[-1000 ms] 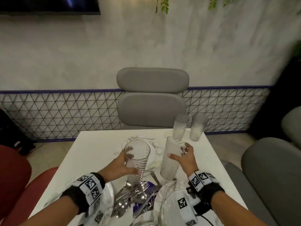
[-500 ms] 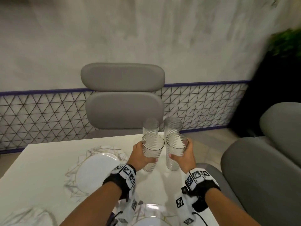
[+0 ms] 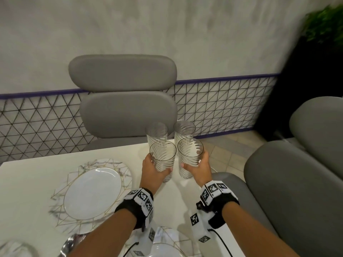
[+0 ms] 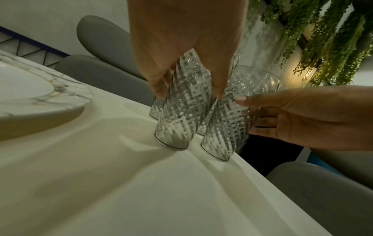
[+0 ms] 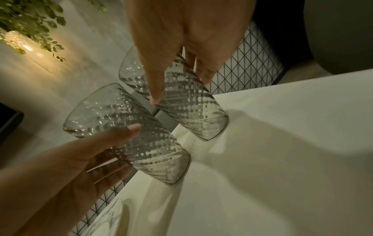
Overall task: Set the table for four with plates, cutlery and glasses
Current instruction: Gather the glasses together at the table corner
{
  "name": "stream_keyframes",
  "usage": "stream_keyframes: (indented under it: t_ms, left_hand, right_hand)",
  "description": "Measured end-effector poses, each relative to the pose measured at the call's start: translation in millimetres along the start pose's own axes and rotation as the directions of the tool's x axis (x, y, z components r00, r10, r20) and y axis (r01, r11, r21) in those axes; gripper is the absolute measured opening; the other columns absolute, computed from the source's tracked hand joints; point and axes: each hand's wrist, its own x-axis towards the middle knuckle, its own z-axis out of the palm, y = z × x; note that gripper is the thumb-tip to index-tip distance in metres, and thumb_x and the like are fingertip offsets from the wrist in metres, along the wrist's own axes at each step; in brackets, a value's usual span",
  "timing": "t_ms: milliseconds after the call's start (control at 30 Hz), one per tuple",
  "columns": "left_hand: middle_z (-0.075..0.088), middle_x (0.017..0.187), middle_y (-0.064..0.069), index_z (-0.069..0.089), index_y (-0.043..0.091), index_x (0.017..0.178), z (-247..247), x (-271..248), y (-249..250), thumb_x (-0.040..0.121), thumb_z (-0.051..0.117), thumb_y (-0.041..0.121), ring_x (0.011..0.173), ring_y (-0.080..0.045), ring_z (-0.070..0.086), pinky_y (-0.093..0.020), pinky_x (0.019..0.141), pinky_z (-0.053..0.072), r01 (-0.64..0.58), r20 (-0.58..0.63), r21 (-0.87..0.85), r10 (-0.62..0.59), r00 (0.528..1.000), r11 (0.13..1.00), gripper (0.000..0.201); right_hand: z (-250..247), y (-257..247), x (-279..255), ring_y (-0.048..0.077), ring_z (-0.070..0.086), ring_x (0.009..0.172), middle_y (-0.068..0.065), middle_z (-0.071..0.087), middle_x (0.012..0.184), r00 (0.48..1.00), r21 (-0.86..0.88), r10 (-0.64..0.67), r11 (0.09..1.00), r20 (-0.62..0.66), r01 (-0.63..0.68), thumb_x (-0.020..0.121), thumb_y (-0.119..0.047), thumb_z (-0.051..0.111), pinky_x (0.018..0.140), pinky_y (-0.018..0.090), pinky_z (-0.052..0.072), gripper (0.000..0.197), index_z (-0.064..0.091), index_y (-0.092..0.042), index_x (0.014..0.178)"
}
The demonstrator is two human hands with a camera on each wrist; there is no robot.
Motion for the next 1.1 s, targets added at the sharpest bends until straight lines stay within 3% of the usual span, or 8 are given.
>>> stream_keyframes:
  t_ms: [167, 400, 500, 600, 700, 800, 900, 1100]
  left_hand:
    - [0.056, 0.120, -0.011, 0.045, 0.009, 0.123, -1, 7, -2, 0.058, 0.085, 0.025, 0.113, -0.028, 0.053, -0.042, 0.098, 0.044, -0.020, -0.019, 0.027, 0.020, 1.000, 0.999, 0.078]
    - [0.053, 0.126, -0.006, 0.040, 0.009, 0.130, -8, 8, 2, 0.066, 0.082, 0.014, 0.115, -0.022, 0.051, -0.025, 0.091, 0.036, -0.020, 0.007, 0.020, 0.020, 1.000, 1.000, 0.077]
    - [0.051, 0.123, -0.002, 0.034, 0.007, 0.132, -11, 6, 5, 0.067, 0.082, 0.014, 0.116, -0.021, 0.051, -0.024, 0.087, 0.036, 0.017, 0.053, 0.045, -0.019, 0.998, 0.999, 0.081]
    - [0.036, 0.147, -0.015, 0.010, 0.001, 0.146, -20, 0, 5, 0.067, 0.083, 0.024, 0.135, -0.030, 0.036, -0.036, 0.107, 0.035, 0.125, 0.100, 0.106, -0.136, 0.986, 0.986, 0.110]
    - [0.025, 0.153, -0.017, -0.001, 0.003, 0.149, -44, -13, 2, 0.071, 0.080, 0.027, 0.140, -0.028, 0.029, -0.038, 0.114, 0.028, 0.202, 0.157, 0.142, -0.223, 0.962, 0.969, 0.115]
    - [0.040, 0.145, -0.011, 0.020, 0.006, 0.148, -83, -38, -6, 0.077, 0.075, 0.026, 0.132, -0.025, 0.040, -0.032, 0.107, 0.033, 0.244, 0.199, 0.164, -0.274, 0.941, 0.956, 0.092]
    - [0.056, 0.127, -0.008, 0.048, 0.009, 0.131, -124, -74, -18, 0.081, 0.072, 0.021, 0.111, -0.016, 0.051, -0.023, 0.094, 0.038, 0.233, 0.202, 0.218, -0.278, 0.939, 0.948, 0.056]
    - [0.065, 0.098, -0.001, 0.063, 0.017, 0.090, -192, -144, -35, 0.085, 0.063, 0.012, 0.099, -0.018, 0.060, -0.018, 0.078, 0.042, 0.241, 0.277, 0.278, -0.317, 0.907, 0.930, 0.007]
  right_hand:
    - [2, -4, 4, 0.025, 0.049, 0.120, 0.011, 0.050, 0.130, 1.000, -0.008, -0.014, 1.000, 0.020, 0.014, 0.061, -0.009, 0.083, 0.103, 0.039, 0.041, 0.090, 0.029, -0.011, 0.132]
    - [4, -10, 8, 0.023, 0.048, 0.118, 0.003, 0.049, 0.122, 1.000, -0.021, 0.007, 1.000, 0.031, -0.007, 0.064, -0.006, 0.081, 0.099, 0.032, 0.038, 0.085, 0.030, -0.011, 0.131]
    - [3, -7, 7, 0.025, 0.046, 0.121, 0.009, 0.047, 0.129, 0.999, -0.038, 0.042, 0.998, 0.024, -0.041, 0.063, -0.006, 0.082, 0.100, 0.034, 0.038, 0.088, 0.028, -0.009, 0.132]
    - [0, -5, -2, 0.028, 0.037, 0.130, 0.013, 0.037, 0.140, 0.990, -0.093, 0.141, 0.986, 0.010, -0.139, 0.064, -0.012, 0.082, 0.108, 0.043, 0.035, 0.095, 0.023, -0.008, 0.138]
    - [-7, -2, -22, 0.029, 0.038, 0.129, 0.015, 0.037, 0.138, 0.976, -0.241, 0.216, 0.949, 0.031, -0.203, 0.077, -0.020, 0.073, 0.108, 0.044, 0.034, 0.078, 0.027, -0.006, 0.137]
    - [-11, 0, -56, 0.026, 0.050, 0.103, 0.010, 0.051, 0.110, 0.960, -0.323, 0.240, 0.928, 0.145, -0.183, 0.085, -0.020, 0.064, 0.090, 0.031, 0.040, 0.043, 0.047, -0.007, 0.122]
    - [-9, -1, -96, 0.019, 0.047, 0.089, 0.004, 0.052, 0.103, 0.933, -0.439, 0.219, 0.895, 0.284, -0.077, 0.088, -0.017, 0.060, 0.082, 0.024, 0.036, 0.029, 0.056, -0.006, 0.114]
    - [8, -16, -154, 0.025, 0.043, 0.116, 0.010, 0.050, 0.125, 0.871, -0.691, 0.277, 0.716, 0.406, 0.094, 0.091, -0.023, 0.054, 0.100, 0.030, 0.033, 0.033, 0.052, -0.011, 0.121]
